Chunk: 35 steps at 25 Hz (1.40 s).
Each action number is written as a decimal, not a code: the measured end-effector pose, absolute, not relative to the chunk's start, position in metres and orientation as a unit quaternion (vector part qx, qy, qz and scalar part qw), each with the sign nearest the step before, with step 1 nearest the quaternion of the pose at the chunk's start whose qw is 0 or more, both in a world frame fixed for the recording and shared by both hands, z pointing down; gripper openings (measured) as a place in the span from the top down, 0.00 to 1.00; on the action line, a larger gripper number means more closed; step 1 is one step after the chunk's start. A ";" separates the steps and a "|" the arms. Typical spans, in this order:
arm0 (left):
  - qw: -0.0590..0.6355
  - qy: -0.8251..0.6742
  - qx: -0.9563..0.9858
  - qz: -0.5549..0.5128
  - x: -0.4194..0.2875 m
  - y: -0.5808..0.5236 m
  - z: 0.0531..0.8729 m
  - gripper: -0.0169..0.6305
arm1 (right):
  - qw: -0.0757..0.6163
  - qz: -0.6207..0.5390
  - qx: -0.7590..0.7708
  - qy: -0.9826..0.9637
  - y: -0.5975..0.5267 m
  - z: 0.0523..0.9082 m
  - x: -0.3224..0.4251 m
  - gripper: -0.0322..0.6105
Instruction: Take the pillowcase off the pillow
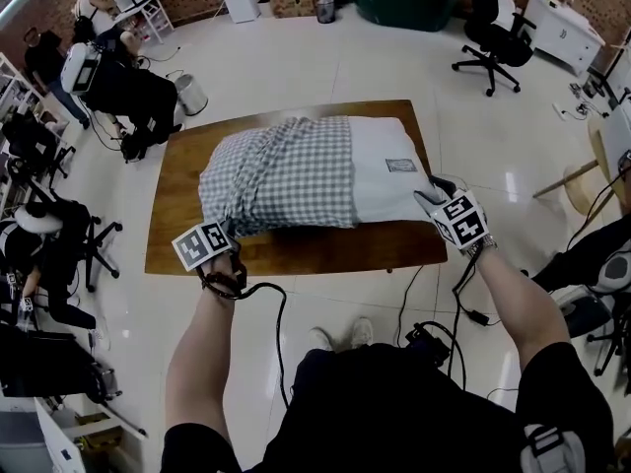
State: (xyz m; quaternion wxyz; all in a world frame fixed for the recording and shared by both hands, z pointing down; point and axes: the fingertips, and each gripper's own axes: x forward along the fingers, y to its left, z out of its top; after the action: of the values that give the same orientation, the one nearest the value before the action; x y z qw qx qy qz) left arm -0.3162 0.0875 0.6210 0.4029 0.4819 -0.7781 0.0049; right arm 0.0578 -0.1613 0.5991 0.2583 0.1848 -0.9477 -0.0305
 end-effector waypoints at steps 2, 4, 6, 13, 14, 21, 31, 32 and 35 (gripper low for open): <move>0.388 -0.778 0.494 0.007 -0.313 0.089 0.613 0.94 | 0.244 -0.017 0.171 -0.954 -0.156 0.598 0.059 0.62; 0.376 -0.779 0.502 0.012 -0.309 0.090 0.607 0.94 | 0.231 -0.008 0.163 -0.959 -0.150 0.594 0.058 0.62; 0.365 -0.778 0.510 0.016 -0.309 0.087 0.598 0.94 | 0.221 -0.011 0.161 -0.962 -0.147 0.583 0.051 0.62; 0.346 -0.765 0.542 0.033 -0.307 0.066 0.567 0.92 | 0.231 -0.034 0.146 -0.961 -0.138 0.558 0.021 0.62; 0.342 -0.762 0.548 0.037 -0.304 0.061 0.560 0.91 | 0.233 -0.037 0.143 -0.961 -0.138 0.553 0.019 0.62; 0.299 -0.734 0.604 0.079 -0.260 0.019 0.517 0.81 | 0.248 -0.075 0.118 -0.959 -0.135 0.529 0.011 0.62; 0.244 -0.658 0.697 0.146 -0.220 -0.079 0.467 0.70 | 0.266 -0.101 0.099 -0.954 -0.158 0.499 -0.040 0.61; 0.244 -0.651 0.703 0.147 -0.221 -0.089 0.469 0.69 | 0.269 -0.101 0.097 -0.953 -0.160 0.499 -0.045 0.60; 0.242 -0.630 0.720 0.160 -0.224 -0.106 0.471 0.65 | 0.278 -0.107 0.093 -0.950 -0.163 0.502 -0.063 0.59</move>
State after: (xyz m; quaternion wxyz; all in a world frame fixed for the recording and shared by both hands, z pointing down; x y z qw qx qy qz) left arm -0.2241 -0.1058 0.4708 0.2417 0.7204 -0.6300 0.1603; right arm -0.0633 -0.1629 0.5021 0.2782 0.0932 -0.9500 -0.1068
